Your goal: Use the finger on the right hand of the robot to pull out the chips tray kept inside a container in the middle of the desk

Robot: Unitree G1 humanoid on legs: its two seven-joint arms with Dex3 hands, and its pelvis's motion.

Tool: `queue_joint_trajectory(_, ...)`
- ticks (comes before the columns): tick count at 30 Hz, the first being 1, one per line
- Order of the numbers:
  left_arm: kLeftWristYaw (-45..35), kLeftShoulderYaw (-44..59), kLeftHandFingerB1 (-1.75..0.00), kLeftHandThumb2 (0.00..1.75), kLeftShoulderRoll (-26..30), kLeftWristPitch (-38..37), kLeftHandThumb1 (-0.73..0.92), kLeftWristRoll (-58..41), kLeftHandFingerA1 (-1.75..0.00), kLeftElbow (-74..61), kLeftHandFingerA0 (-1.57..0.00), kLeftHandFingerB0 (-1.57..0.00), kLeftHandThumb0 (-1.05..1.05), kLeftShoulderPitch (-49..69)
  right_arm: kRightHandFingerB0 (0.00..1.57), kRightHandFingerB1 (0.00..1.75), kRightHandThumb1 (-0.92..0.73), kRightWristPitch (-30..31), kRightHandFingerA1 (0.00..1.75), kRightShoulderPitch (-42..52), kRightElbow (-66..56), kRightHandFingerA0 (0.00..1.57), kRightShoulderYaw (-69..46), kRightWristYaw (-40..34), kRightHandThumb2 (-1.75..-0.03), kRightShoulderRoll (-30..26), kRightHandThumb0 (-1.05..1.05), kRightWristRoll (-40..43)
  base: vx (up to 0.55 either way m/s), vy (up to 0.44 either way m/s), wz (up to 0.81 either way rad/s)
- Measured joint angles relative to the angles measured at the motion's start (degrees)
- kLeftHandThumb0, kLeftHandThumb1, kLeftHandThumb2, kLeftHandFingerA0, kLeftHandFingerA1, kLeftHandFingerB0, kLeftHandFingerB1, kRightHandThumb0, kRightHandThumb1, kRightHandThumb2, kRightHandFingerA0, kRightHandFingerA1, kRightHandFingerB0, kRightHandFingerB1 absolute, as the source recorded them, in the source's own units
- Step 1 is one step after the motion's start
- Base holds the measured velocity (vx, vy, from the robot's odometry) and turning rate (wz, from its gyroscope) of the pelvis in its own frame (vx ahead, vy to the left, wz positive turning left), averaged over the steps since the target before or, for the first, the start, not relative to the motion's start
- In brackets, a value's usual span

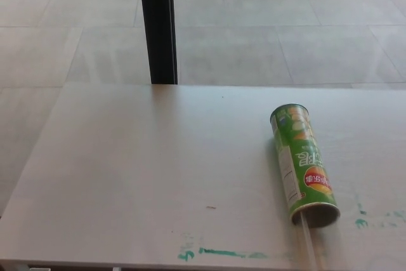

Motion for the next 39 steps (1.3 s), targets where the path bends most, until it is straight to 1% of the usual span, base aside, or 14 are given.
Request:
queue_joint_trajectory(6, -1.0, -1.2, -0.60, 0.60, 0.9, 0.0, 0.62, 0.2, -0.71, 2.0, -0.63, -0.57, -0.27, -0.6, 0.34, 0.33, -0.61, -0.2, 1.33, 2.2, -2.2, 0.81, -1.8, 0.4, -0.61, 0.0, -0.36, 0.2, 0.00, 0.000, 0.00)
queue_joint_trajectory(7, -1.1, -1.3, -0.61, 0.60, 0.9, 0.0, 0.61, 0.2, -0.71, 2.2, -0.62, -0.57, -0.26, -0.6, 0.25, 0.44, -0.53, -0.2, 1.18, 2.5, -2.4, 0.85, -2.0, 0.4, -0.80, 0.0, -0.44, 0.2, 0.00, 0.000, 0.00)
queue_joint_trajectory(8, -1.1, -1.3, -0.61, 0.61, 0.9, 0.0, 0.61, 0.2, -0.71, 2.3, -0.61, -0.57, -0.27, -0.6, 0.25, 0.32, -0.62, -0.2, 1.31, 2.7, -2.7, 0.79, -2.2, 0.5, -0.60, 0.0, -0.36, 0.2, 0.00, 0.000, 0.00)
queue_joint_trajectory(9, -1.2, -1.4, -0.61, 0.61, 1.0, 0.0, 0.61, 0.2, -0.70, 2.3, -0.60, -0.56, -0.28, -0.6, 0.19, 0.31, -0.60, -0.2, 1.30, 3.0, -2.9, 0.82, -2.4, 0.5, -0.60, 0.1, -0.35, 0.2, 0.00, 0.000, 0.00)
queue_joint_trajectory(13, -1.4, -1.5, -0.61, 0.60, 1.0, -0.1, 0.61, 0.2, -0.71, 2.3, -0.61, -0.56, -0.27, -0.5, 0.00, 0.16, -0.59, -0.2, 1.24, 3.4, -3.2, 0.83, -3.5, 0.5, -0.58, 0.9, -0.34, 0.3, 0.00, 0.000, 0.00)
queue_joint_trajectory(14, -1.5, -1.4, -0.61, 0.61, 1.0, -0.1, 0.62, 0.2, -0.73, 2.4, -0.62, -0.55, -0.26, -0.5, 0.00, 0.00, -0.52, -0.1, 1.17, 3.4, -3.5, 0.87, -3.8, 0.6, -0.77, 1.2, -0.39, 0.3, 0.00, 0.000, 0.00)
queue_joint_trajectory(16, -1.6, -1.4, -0.60, 0.61, 1.0, -0.1, 0.63, 0.1, -0.72, 2.5, -0.62, -0.55, -0.26, -0.6, 0.00, 0.00, -0.57, 0.2, 1.19, 3.0, -4.4, 0.81, -5.3, 0.5, -0.57, 2.8, -0.33, 0.7, 0.00, 0.000, 0.00)
queue_joint_trajectory(23, -1.6, -1.4, -0.60, 0.61, 1.0, -0.3, 0.63, 0.1, -0.71, 2.1, -0.60, -0.55, -0.26, -0.3, 0.00, 0.00, -0.57, 2.5, 1.28, 0.3, -7.8, 0.83, -10.9, 1.1, -0.58, 7.9, -0.33, 4.0, 0.00, 0.000, 0.00)
queue_joint_trajectory(25, -1.6, -1.4, -0.61, 0.62, 1.0, -0.5, 0.63, 0.1, -0.72, 2.5, -0.61, -0.56, -0.26, -0.3, 0.00, 0.00, -0.52, 3.1, 1.18, -0.3, -8.6, 0.82, -12.6, 1.7, -0.76, 8.4, -0.40, 5.6, 0.00, 0.000, 0.00)
queue_joint_trajectory(26, -1.6, -1.4, -0.62, 0.63, 1.0, -0.6, 0.63, 0.1, -0.72, 2.4, -0.60, -0.55, -0.26, -0.3, 0.00, 0.00, -0.56, 3.2, 1.26, -0.4, -8.6, 0.85, -13.3, 1.9, -0.57, 8.5, -0.31, 6.2, 0.00, 0.000, 0.00)
queue_joint_trajectory(33, -1.7, -1.3, -0.61, 0.62, 0.9, -0.6, 0.62, 0.0, -0.72, 0.6, -0.60, -0.55, -0.27, 0.6, 0.00, 0.07, -0.48, 4.4, 1.11, 2.5, -10.6, 0.89, -22.3, 3.9, -0.68, 8.5, -0.29, 11.7, 0.00, 0.000, 0.00)
queue_joint_trajectory(34, -1.7, -1.3, -0.60, 0.60, 0.9, -0.6, 0.63, 0.0, -0.71, 0.6, -0.60, -0.56, -0.26, 0.5, 0.00, 0.15, -0.54, 4.5, 1.14, 3.0, -10.7, 0.89, -23.6, 4.1, -0.56, 8.6, -0.28, 12.4, 0.00, 0.000, 0.00)
queue_joint_trajectory(37, -1.7, -1.3, -0.61, 0.61, 0.8, -0.6, 0.63, 0.0, -0.71, 0.8, -0.60, -0.55, -0.25, 0.5, 0.00, 0.14, -0.47, 4.7, 1.14, 4.4, -10.7, 0.92, -27.3, 4.3, -0.69, 9.2, -0.29, 14.7, 0.00, 0.000, 0.00)
queue_joint_trajectory(39, -1.7, -1.3, -0.62, 0.62, 0.8, -0.6, 0.62, 0.0, -0.72, 0.9, -0.60, -0.56, -0.26, 0.4, 0.00, 0.25, -0.53, 4.6, 1.21, 4.8, -10.3, 0.91, -29.3, 4.4, -0.56, 9.6, -0.24, 16.1, 0.00, 0.000, 0.00)
